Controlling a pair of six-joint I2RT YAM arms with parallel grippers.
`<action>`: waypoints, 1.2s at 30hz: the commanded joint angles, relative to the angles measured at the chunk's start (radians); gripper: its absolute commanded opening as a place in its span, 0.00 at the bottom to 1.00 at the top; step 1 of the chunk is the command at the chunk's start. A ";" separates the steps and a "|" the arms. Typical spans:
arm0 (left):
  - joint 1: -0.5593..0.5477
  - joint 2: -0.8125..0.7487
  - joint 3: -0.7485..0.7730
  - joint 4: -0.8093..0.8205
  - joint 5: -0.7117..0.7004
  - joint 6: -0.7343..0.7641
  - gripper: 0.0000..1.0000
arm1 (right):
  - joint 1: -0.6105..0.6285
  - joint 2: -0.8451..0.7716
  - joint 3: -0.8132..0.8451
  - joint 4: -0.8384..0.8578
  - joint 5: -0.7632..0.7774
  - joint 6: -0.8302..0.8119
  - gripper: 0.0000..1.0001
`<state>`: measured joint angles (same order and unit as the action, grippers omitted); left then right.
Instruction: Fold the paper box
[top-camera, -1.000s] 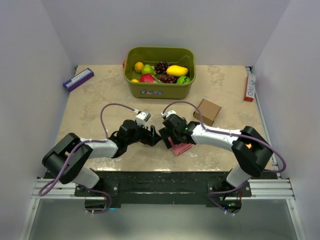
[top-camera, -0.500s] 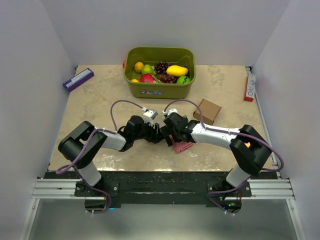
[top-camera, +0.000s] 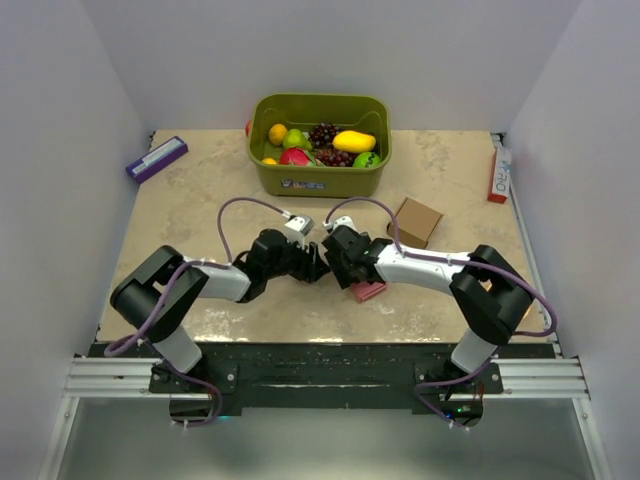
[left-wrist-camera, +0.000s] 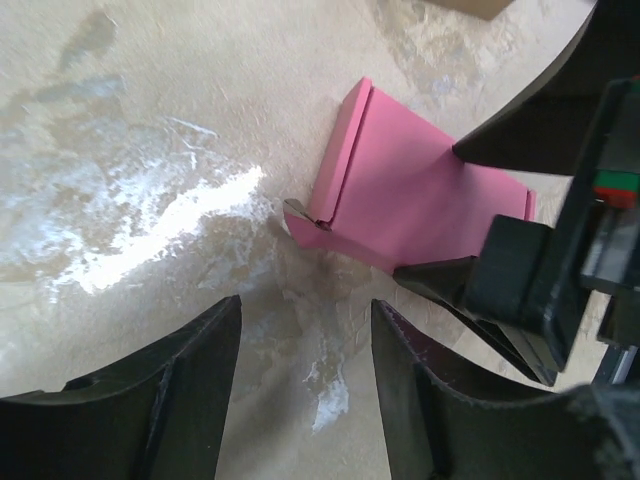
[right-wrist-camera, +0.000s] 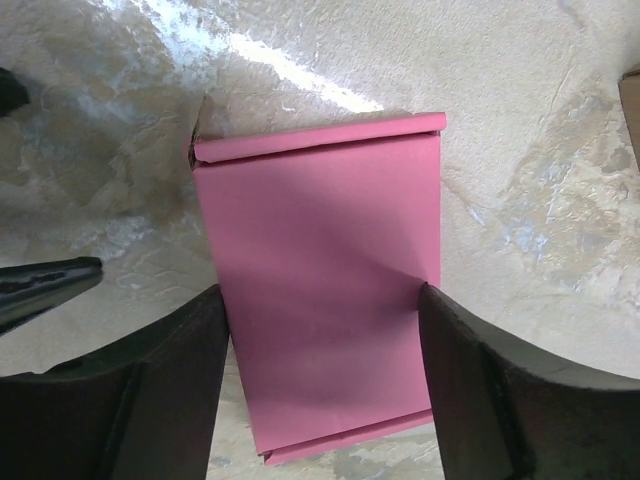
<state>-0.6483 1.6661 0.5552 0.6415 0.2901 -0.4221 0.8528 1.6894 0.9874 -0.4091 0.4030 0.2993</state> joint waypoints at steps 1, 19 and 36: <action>0.022 -0.089 -0.034 0.006 -0.055 0.036 0.59 | -0.008 0.084 -0.032 -0.060 -0.058 0.078 0.61; 0.096 -0.186 -0.089 0.003 -0.037 0.043 0.64 | -0.006 0.004 -0.017 0.044 -0.220 0.109 0.51; 0.142 -0.484 -0.103 -0.176 -0.195 -0.018 0.90 | -0.098 -0.198 0.010 0.145 -0.305 0.168 0.97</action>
<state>-0.5373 1.3010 0.4320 0.5522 0.1768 -0.4072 0.8299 1.5730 1.0103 -0.3710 0.1627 0.4160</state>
